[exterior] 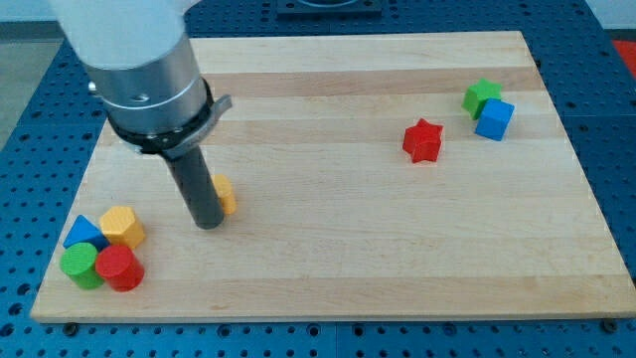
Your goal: Slide the yellow heart to the yellow hexagon
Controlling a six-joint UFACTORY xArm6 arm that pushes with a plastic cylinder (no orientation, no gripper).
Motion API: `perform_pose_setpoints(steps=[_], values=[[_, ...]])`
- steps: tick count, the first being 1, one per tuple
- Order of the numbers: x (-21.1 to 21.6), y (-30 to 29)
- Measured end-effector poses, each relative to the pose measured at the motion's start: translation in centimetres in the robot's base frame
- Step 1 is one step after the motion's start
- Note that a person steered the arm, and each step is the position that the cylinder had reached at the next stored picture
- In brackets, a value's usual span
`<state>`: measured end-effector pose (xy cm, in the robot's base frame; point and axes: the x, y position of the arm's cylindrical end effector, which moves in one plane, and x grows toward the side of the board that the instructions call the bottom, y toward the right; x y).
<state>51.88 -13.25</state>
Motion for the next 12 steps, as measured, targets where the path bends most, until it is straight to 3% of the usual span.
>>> perform_pose_setpoints(steps=[3,5,6,8,12], values=[[-4.3,1.8],[-5.0,7.0],[-6.3,5.6],[-6.3,-4.3],[-13.5,-5.6]])
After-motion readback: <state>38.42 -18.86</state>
